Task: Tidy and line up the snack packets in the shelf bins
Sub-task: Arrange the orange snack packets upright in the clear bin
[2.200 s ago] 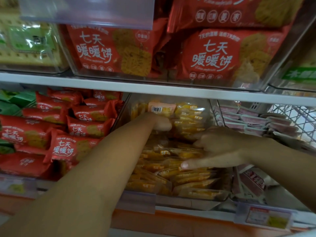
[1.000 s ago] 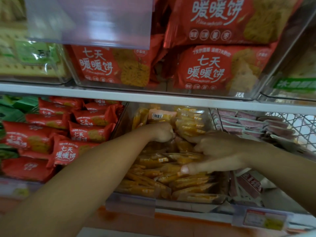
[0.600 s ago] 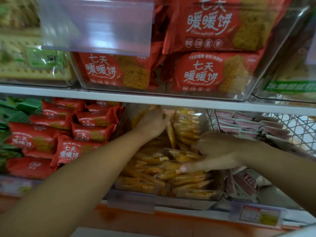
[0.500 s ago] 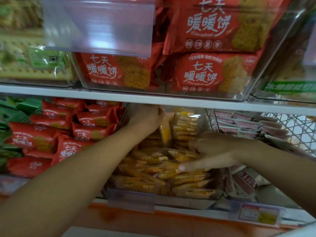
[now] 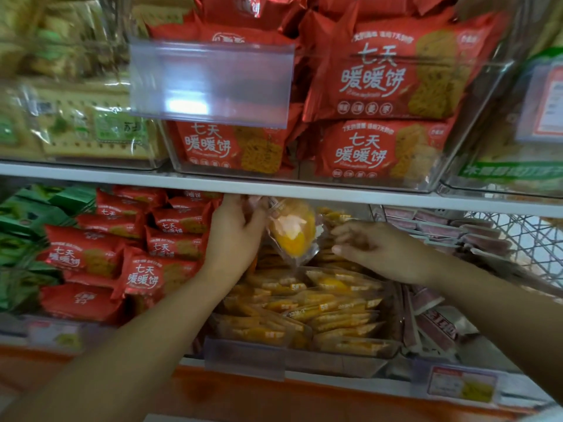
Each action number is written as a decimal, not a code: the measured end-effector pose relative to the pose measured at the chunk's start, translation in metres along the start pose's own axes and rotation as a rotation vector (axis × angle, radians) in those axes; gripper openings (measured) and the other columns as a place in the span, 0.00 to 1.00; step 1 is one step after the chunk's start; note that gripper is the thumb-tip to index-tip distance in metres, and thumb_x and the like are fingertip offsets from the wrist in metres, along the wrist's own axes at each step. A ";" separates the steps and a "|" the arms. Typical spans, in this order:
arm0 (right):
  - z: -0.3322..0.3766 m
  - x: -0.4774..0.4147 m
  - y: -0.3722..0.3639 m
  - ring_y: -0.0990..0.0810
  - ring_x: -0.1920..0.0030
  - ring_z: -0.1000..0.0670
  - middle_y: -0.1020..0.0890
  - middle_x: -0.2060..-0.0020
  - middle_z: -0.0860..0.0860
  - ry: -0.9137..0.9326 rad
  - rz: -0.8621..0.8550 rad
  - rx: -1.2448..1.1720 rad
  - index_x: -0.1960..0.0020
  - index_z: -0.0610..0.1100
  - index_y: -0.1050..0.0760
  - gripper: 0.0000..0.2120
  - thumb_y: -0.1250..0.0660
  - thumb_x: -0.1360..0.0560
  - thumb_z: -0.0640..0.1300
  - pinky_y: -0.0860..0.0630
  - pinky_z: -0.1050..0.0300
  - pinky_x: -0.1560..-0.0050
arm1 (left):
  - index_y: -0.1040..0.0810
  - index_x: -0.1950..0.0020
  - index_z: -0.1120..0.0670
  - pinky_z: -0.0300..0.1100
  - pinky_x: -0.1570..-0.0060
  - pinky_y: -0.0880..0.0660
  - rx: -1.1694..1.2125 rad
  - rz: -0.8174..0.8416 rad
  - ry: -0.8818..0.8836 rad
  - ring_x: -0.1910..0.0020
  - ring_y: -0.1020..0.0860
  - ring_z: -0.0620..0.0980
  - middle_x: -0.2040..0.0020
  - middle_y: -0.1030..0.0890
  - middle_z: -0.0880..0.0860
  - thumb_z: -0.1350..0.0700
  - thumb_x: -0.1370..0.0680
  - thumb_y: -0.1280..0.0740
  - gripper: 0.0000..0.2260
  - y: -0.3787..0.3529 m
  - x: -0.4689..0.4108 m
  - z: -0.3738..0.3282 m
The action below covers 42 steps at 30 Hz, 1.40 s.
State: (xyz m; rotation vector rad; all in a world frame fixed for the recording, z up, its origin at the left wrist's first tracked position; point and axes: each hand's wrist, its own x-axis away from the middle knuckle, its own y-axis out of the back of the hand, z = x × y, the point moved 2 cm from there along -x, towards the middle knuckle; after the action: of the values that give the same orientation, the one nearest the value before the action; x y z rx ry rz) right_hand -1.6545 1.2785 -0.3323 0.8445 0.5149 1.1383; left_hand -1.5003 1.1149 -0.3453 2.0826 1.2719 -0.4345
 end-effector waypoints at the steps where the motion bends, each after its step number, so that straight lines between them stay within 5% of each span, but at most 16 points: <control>1: 0.001 0.002 0.000 0.23 0.46 0.59 0.20 0.46 0.57 0.013 -0.051 -0.053 0.37 0.52 0.28 0.19 0.33 0.27 0.54 0.31 0.72 0.49 | 0.26 0.48 0.56 0.28 0.62 0.29 0.093 -0.015 0.053 0.63 0.22 0.39 0.64 0.22 0.48 0.60 0.21 0.38 0.03 -0.002 0.002 0.001; 5: 0.008 0.003 -0.001 0.20 0.46 0.56 0.18 0.48 0.55 0.035 -0.129 -0.314 0.41 0.51 0.27 0.20 0.27 0.31 0.48 0.26 0.55 0.39 | 0.28 0.54 0.50 0.48 0.54 0.22 0.385 -0.017 0.326 0.59 0.19 0.50 0.61 0.20 0.52 0.59 0.21 0.37 0.04 -0.009 0.013 -0.002; 8: 0.012 0.013 -0.001 0.19 0.47 0.52 0.21 0.45 0.54 0.043 -0.111 -0.420 0.34 0.51 0.32 0.29 0.26 0.31 0.40 0.24 0.51 0.40 | 0.30 0.55 0.54 0.38 0.64 0.22 0.558 0.043 0.485 0.66 0.22 0.41 0.61 0.22 0.49 0.62 0.21 0.38 0.05 -0.011 0.018 -0.014; 11: 0.014 0.029 -0.002 0.17 0.54 0.49 0.19 0.55 0.48 0.038 -0.081 -0.535 0.37 0.51 0.28 0.25 0.29 0.30 0.33 0.21 0.53 0.47 | 0.29 0.55 0.53 0.36 0.66 0.24 0.545 0.162 0.482 0.70 0.23 0.37 0.63 0.24 0.49 0.62 0.21 0.37 0.06 -0.011 0.022 -0.024; 15: 0.016 0.055 0.002 0.18 0.65 0.49 0.22 0.59 0.46 0.013 -0.114 -0.618 0.42 0.48 0.27 0.22 0.32 0.29 0.28 0.21 0.59 0.60 | 0.28 0.45 0.49 0.40 0.60 0.20 0.657 0.382 0.531 0.59 0.18 0.42 0.53 0.20 0.49 0.64 0.23 0.35 0.12 -0.010 0.031 -0.037; 21: 0.011 0.096 0.013 0.19 0.66 0.48 0.19 0.65 0.41 -0.055 -0.342 -0.557 0.37 0.54 0.31 0.22 0.31 0.27 0.38 0.22 0.42 0.59 | 0.26 0.40 0.55 0.37 0.61 0.22 0.533 0.633 0.497 0.57 0.19 0.47 0.50 0.19 0.55 0.66 0.25 0.33 0.16 -0.010 0.048 -0.062; 23: 0.016 0.112 0.017 0.18 0.61 0.45 0.19 0.64 0.42 0.028 -0.318 -0.616 0.36 0.53 0.31 0.21 0.32 0.26 0.42 0.22 0.39 0.55 | 0.28 0.38 0.51 0.37 0.63 0.22 0.591 0.588 0.601 0.62 0.19 0.45 0.55 0.21 0.52 0.66 0.25 0.33 0.19 -0.012 0.050 -0.071; 25: 0.022 0.127 0.022 0.18 0.51 0.47 0.19 0.54 0.41 0.141 -0.204 -0.632 0.34 0.55 0.31 0.24 0.30 0.27 0.48 0.22 0.48 0.50 | 0.28 0.38 0.50 0.36 0.66 0.22 0.724 0.543 0.773 0.68 0.21 0.42 0.61 0.22 0.51 0.67 0.24 0.34 0.18 -0.014 0.050 -0.078; 27: 0.021 0.135 0.027 0.26 0.38 0.52 0.25 0.40 0.49 0.213 -0.177 -0.335 0.35 0.62 0.32 0.28 0.29 0.33 0.55 0.26 0.56 0.42 | 0.25 0.41 0.54 0.35 0.68 0.22 0.832 0.547 0.888 0.73 0.22 0.41 0.66 0.20 0.50 0.68 0.23 0.36 0.14 -0.014 0.048 -0.086; 29: 0.020 0.136 0.030 0.34 0.31 0.55 0.34 0.33 0.56 0.248 -0.353 0.110 0.39 0.64 0.29 0.25 0.26 0.33 0.53 0.33 0.59 0.36 | 0.22 0.45 0.56 0.35 0.69 0.22 0.822 0.624 0.911 0.72 0.22 0.42 0.67 0.18 0.50 0.67 0.23 0.36 0.10 -0.015 0.051 -0.096; 33: 0.022 0.135 0.027 0.21 0.49 0.59 0.21 0.49 0.60 0.384 -0.466 0.255 0.46 0.52 0.20 0.11 0.29 0.28 0.47 0.25 0.68 0.51 | 0.23 0.44 0.52 0.37 0.64 0.20 0.679 0.756 0.771 0.66 0.18 0.45 0.61 0.16 0.50 0.61 0.22 0.35 0.09 -0.015 0.058 -0.109; 37: 0.016 0.145 0.038 0.21 0.64 0.58 0.18 0.66 0.55 0.270 -0.558 0.181 0.52 0.53 0.24 0.08 0.31 0.29 0.53 0.26 0.64 0.64 | 0.21 0.50 0.47 0.42 0.51 0.21 0.007 0.712 0.226 0.56 0.19 0.43 0.54 0.18 0.44 0.52 0.22 0.35 0.03 0.003 0.051 -0.087; 42: 0.020 0.134 0.035 0.22 0.64 0.57 0.21 0.65 0.59 0.264 -0.420 0.241 0.53 0.54 0.25 0.07 0.30 0.28 0.44 0.24 0.56 0.63 | 0.23 0.39 0.45 0.41 0.42 0.27 -0.519 0.883 -0.019 0.43 0.25 0.41 0.43 0.23 0.41 0.48 0.23 0.33 0.13 -0.004 0.064 -0.061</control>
State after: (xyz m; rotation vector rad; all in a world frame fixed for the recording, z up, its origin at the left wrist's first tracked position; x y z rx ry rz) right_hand -1.6115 1.4033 -0.2847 0.7476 1.0140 0.8095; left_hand -1.4770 1.1997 -0.3389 1.9255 0.2966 0.2508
